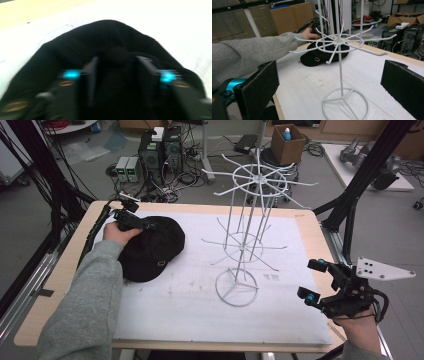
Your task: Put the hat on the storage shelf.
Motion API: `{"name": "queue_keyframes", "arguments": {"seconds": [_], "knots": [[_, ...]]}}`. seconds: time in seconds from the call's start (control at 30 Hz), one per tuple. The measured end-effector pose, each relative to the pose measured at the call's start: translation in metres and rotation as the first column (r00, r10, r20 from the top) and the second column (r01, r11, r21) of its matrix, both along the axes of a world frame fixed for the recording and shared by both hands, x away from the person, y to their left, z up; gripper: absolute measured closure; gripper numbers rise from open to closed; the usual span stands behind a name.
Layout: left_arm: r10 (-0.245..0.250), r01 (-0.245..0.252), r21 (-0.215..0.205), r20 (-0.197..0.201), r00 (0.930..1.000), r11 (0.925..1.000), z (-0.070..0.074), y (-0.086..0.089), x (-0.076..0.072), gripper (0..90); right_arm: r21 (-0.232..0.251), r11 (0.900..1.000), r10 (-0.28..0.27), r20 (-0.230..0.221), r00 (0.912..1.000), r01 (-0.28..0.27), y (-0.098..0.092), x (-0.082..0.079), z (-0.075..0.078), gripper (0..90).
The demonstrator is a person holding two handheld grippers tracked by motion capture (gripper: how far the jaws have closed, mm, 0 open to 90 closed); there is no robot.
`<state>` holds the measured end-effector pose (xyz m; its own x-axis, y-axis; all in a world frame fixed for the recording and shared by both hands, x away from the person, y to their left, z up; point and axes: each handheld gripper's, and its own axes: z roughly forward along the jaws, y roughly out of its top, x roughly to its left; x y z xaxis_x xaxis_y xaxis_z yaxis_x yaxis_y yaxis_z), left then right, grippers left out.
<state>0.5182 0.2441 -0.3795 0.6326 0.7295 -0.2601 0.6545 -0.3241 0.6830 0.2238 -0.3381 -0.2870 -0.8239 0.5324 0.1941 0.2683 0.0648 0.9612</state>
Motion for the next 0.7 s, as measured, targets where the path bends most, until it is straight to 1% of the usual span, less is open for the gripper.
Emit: {"name": "queue_keyframes", "arguments": {"seconds": [0.03,0.13,0.23,0.3,0.43,0.5,0.53,0.6,0.63,0.7], "knots": [[0.003,-0.003,0.001,-0.001,1.0000,1.0000,0.000,0.000,0.000,64.7,-0.002,1.000,0.000,-0.001,1.0000,0.000,0.000,0.000,0.000,0.6],[0.006,-0.006,-0.009,-0.015,0.9999,0.9999,0.000,0.002,0.000,66.5,-0.004,1.000,0.001,-0.005,1.0000,-0.001,0.001,0.000,0.000,0.6],[0.006,-0.006,-0.011,-0.016,0.9999,0.9999,0.001,0.004,0.000,67.9,-0.006,1.000,0.000,-0.004,1.0000,0.000,0.001,0.000,0.000,0.6],[0.003,-0.003,-0.001,-0.013,0.9999,1.0000,0.002,0.003,-0.001,68.1,-0.005,1.000,0.000,-0.002,1.0000,0.000,0.001,0.001,-0.001,0.6],[0.007,-0.007,0.001,-0.009,0.9999,1.0000,0.003,0.003,-0.002,68.7,-0.007,1.000,0.000,-0.005,1.0000,0.000,0.001,0.001,-0.001,0.6],[0.004,-0.004,0.003,0.011,0.9999,1.0000,0.006,0.003,-0.003,68.7,-0.007,1.000,0.000,-0.007,1.0000,-0.001,0.002,0.002,-0.001,0.7],[-0.003,0.003,0.015,0.029,0.9996,0.9999,0.008,0.002,-0.005,68.7,-0.007,1.000,0.000,-0.007,1.0000,0.000,0.002,0.002,-0.001,0.6],[-0.005,0.005,0.020,0.040,0.9992,0.9998,0.011,0.002,-0.007,68.7,-0.009,1.000,0.006,-0.002,1.0000,-0.006,0.002,0.002,-0.002,0.6],[-0.008,0.007,0.017,0.045,0.9990,0.9998,0.013,0.002,-0.008,68.9,-0.011,1.000,0.018,0.000,0.9998,-0.018,0.003,0.002,-0.002,0.6],[-0.011,0.011,0.005,0.051,0.9987,0.9999,0.016,0.004,-0.010,69.0,-0.011,1.000,0.019,0.002,0.9998,-0.019,0.003,0.002,-0.002,0.6]]}}
